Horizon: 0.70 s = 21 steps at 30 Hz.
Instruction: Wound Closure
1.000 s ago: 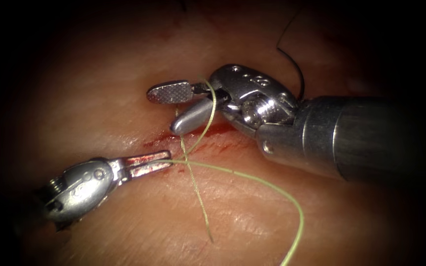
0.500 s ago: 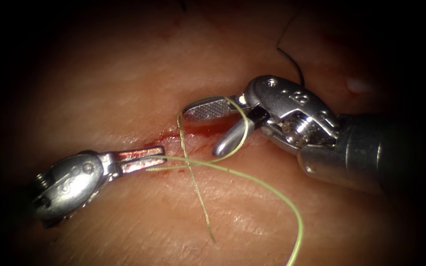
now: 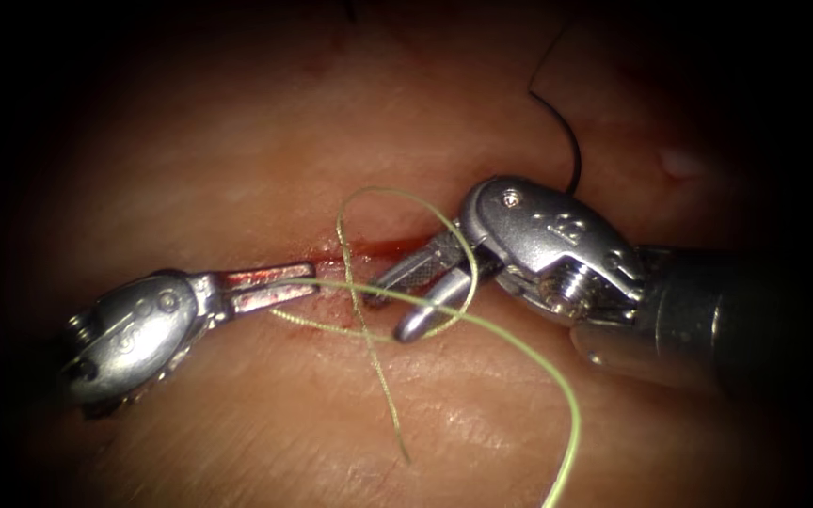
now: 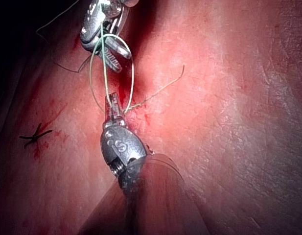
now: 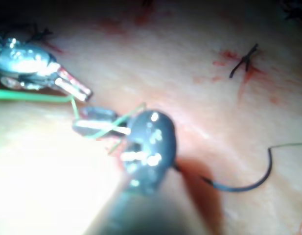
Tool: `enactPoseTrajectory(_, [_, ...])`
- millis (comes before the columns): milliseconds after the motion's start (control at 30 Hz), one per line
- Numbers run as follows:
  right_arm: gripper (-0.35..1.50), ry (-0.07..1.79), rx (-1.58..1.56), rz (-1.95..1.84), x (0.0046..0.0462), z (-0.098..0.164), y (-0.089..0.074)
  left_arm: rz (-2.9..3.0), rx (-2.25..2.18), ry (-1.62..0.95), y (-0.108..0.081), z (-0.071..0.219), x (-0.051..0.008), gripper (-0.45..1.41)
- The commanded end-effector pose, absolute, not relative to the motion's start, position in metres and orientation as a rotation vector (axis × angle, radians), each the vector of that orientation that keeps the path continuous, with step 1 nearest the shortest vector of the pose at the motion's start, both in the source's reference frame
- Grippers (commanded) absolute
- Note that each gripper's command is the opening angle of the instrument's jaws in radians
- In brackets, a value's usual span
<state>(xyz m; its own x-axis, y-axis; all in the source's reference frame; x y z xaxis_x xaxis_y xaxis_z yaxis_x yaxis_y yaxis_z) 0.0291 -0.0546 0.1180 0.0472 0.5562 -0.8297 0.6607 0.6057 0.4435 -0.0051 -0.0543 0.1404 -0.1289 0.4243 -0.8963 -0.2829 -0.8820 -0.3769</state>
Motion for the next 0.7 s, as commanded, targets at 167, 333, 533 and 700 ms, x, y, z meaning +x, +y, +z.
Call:
enactPoseTrajectory(167, [0.09,1.607,1.053,-0.139,0.0306,0.1176,-0.0560,2.054,-1.692,-0.141,-0.0542,0.1421,-0.0064,-0.45])
enactPoseTrajectory(333, [0.22,1.602,1.064,-0.160,0.0316,0.1172,-0.0569,2.070,-1.683,-0.145,-0.0543,0.1428,-0.0071,-0.45])
enactPoseTrajectory(533, [0.93,1.523,1.112,-0.274,0.0329,0.1169,-0.0572,2.078,-1.682,-0.148,-0.0543,0.1433,-0.0068,-0.45])
enactPoseTrajectory(700, [1.09,1.449,1.148,-0.372,0.0335,0.1166,-0.0575,2.077,-1.682,-0.152,-0.0542,0.1430,-0.0068,-0.45])
